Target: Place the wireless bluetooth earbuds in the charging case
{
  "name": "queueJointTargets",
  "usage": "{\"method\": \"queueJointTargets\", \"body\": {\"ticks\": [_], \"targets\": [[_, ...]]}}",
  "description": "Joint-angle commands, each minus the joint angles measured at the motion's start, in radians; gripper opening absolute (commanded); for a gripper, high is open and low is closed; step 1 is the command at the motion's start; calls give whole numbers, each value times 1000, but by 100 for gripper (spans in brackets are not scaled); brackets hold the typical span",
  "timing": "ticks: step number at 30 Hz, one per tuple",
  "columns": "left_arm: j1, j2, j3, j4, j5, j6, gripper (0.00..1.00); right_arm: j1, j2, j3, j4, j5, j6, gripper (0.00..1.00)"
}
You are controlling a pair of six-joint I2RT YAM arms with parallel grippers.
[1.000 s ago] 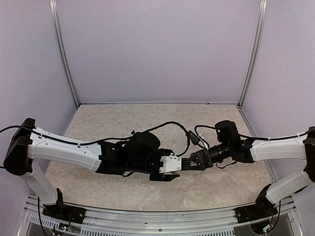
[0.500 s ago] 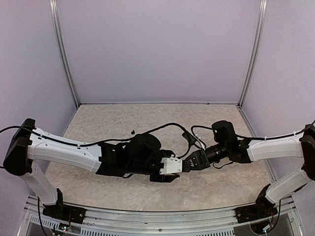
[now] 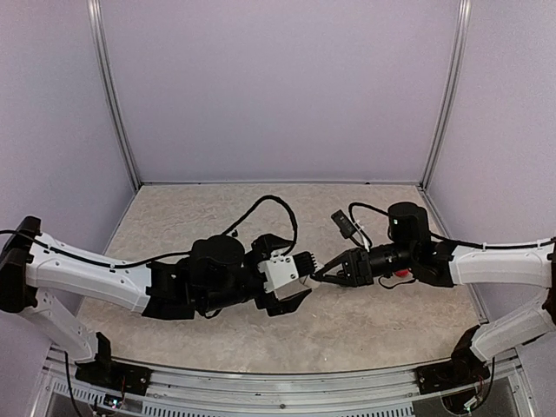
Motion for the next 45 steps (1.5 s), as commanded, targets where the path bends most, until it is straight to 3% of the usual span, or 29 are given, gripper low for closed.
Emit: {"method": "queueJointTargets", "body": {"ticks": [1,7,11,16,29,45], "targets": [[0,-75,-83,290,-112,-123,99,-10,-110,39,81,169,-9,12],[-44,-86,-206,670,-277,-163,99,-10,-175,27,163,268,19,12],[-60,-50,-129,557,-283,-135,99,-10,-190,0,213,289,57,12],[-59,-7,-81,516,-182,-138,98,-9,-185,-34,277,295,102,11],[-19,109,73,375,-174,-169,67,23,-183,-47,296,316,120,10],[-3,166,138,336,-200,-132,50,41,-169,-55,302,329,134,10]]}}
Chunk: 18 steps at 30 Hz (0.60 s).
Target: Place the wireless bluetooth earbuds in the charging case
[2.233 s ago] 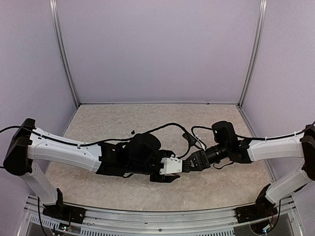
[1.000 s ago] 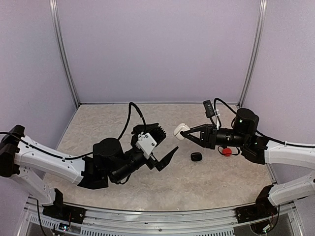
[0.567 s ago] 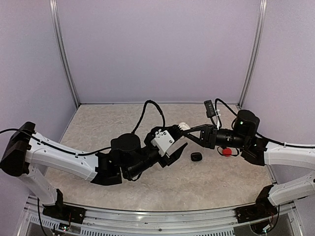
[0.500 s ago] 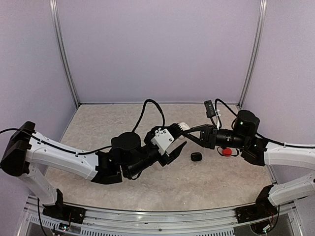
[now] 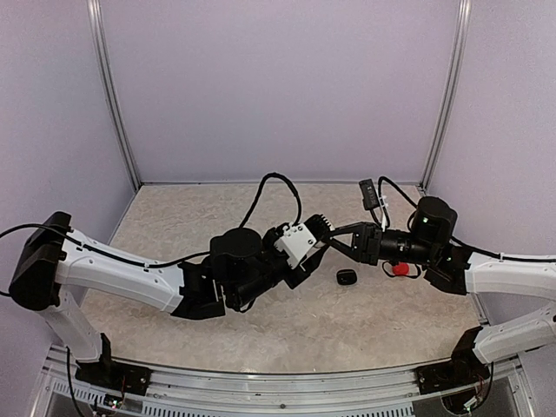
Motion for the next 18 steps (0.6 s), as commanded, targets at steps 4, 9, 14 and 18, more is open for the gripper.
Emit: {"method": "queueJointTargets", "body": {"ticks": [4,9,14,18], "targets": [[-1,-4,1,6,18,45,41,17,4,2,-12,10,-10,18],[0,-57,-81,62,79,90,33,17,-20,57,-164,50,-79,57],[10,-96,-114,67,104,102,29,17,-66,91,-289,95,-124,99],[19,-116,-128,60,133,124,29,15,-118,104,-374,117,-181,100]]}}
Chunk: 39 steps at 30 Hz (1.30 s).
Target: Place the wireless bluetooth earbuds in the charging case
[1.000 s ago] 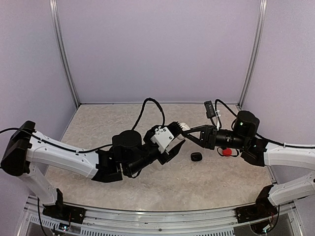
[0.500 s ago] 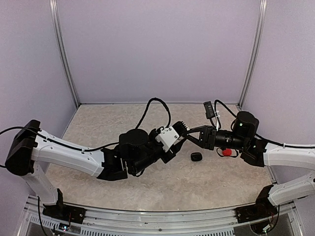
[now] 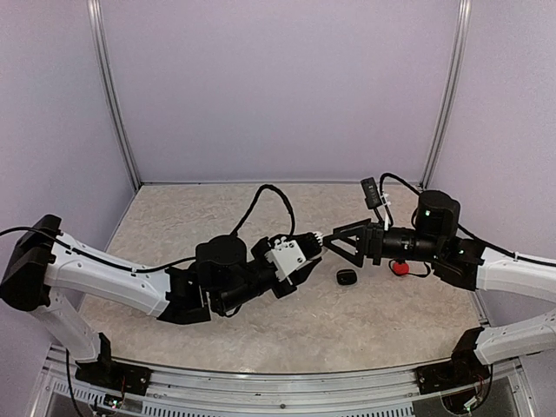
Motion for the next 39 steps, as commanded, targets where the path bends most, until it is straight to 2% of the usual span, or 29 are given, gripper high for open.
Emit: {"method": "queueJointTargets", "body": {"ticks": [1,9,12,18,24,28,39], "targets": [[13,-50,-17,40,52,33,29,4,-63,49,-141,26,-95,100],[21,-91,-38,2,158,74,28,3,-13,76,-200,-206,-171,99],[15,-88,-42,5,163,73,28,3,-4,90,-208,-265,-191,94],[-6,-69,-33,-2,141,95,27,2,7,102,-208,-231,-180,78],[-7,-58,-28,-11,132,106,27,4,46,117,-193,-264,-143,66],[-9,-57,-23,-17,122,109,27,4,55,120,-186,-272,-130,53],[-25,-11,4,-42,81,148,25,8,84,99,-140,-310,-106,33]]}}
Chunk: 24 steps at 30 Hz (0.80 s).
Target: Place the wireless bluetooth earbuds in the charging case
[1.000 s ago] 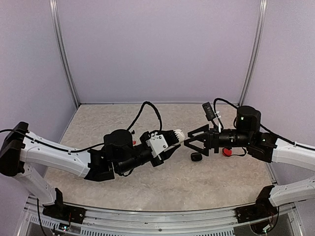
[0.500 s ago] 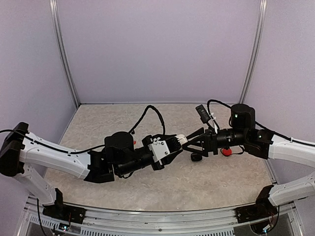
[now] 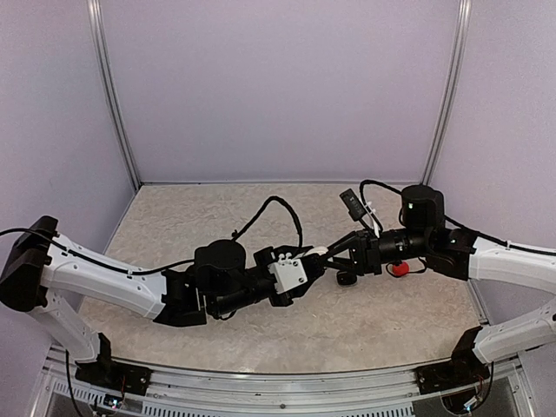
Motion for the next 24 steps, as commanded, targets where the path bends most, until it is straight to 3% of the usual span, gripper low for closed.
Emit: {"method": "queueJointTargets", "body": {"ticks": [1,10,17,24], "targets": [[-10,22,30,1,-17,23,25,9,20,-1,56,-39,26,32],[-10,22,33,12,-22,19,25,10,35,-57,147,-59,68,31],[-8,19,30,21,-31,19,24,10,45,-97,205,-73,97,37],[-7,19,31,26,-29,19,24,10,46,-107,225,-70,100,35]]}}
